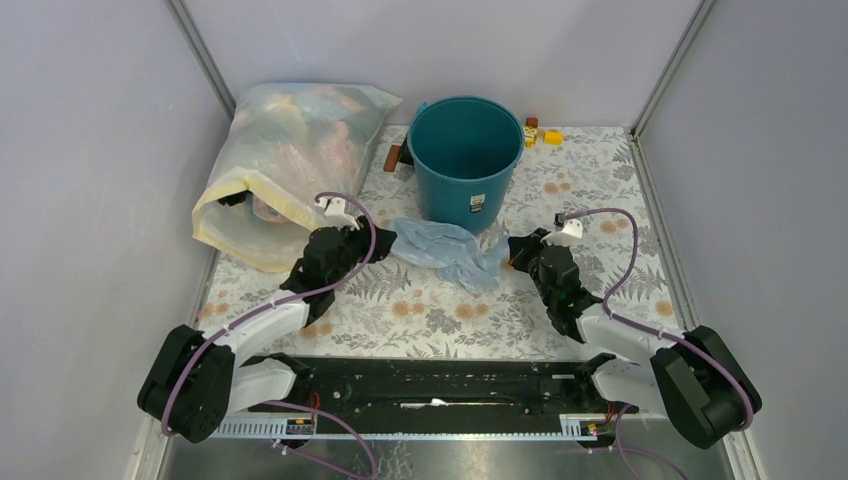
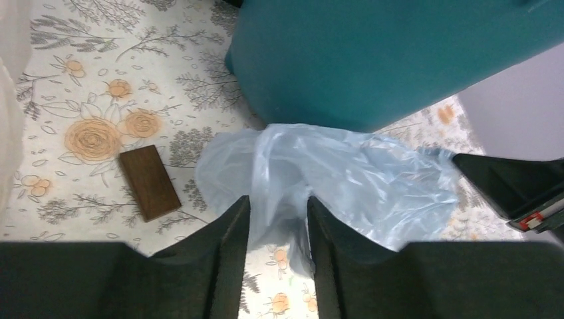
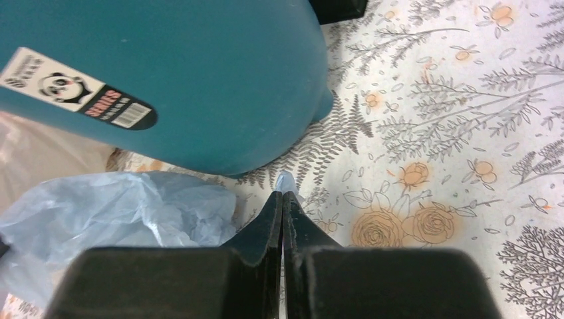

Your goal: Put the trash bags into the trash bin

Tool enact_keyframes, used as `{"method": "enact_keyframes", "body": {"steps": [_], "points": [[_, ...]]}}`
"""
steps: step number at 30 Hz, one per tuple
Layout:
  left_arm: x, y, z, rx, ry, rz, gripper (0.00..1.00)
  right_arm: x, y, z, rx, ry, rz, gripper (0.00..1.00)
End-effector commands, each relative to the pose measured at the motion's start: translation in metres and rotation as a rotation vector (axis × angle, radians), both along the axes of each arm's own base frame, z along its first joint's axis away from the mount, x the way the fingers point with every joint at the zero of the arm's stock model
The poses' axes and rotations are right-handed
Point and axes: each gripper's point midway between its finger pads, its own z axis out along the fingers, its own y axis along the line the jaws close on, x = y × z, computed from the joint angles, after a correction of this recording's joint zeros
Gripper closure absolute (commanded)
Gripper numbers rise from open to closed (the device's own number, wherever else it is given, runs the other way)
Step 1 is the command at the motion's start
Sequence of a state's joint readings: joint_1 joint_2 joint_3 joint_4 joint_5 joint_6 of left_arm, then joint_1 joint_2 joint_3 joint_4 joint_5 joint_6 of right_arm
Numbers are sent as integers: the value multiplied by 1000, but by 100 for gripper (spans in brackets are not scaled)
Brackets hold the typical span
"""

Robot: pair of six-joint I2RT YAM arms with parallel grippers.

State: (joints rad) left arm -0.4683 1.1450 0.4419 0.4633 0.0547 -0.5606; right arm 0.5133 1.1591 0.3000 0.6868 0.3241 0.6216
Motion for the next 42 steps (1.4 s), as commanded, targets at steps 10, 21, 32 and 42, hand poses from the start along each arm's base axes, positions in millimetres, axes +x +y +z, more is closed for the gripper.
{"method": "enact_keyframes", "body": {"steps": [10,21,32,42], "points": [[-34,-31,58,-95,-247,-224,14,-18,83,150,-2,-197,529,100],[-77,-88,74,-35,-362,-484,4,-47,119,182,60,-152,797,100],[-57,-90,53,57,-287,-366,22,-61,123,207,71,-174,842,100],[-61,-113,39,74,-254,-460,19,-68,124,230,114,-190,846,100]]}}
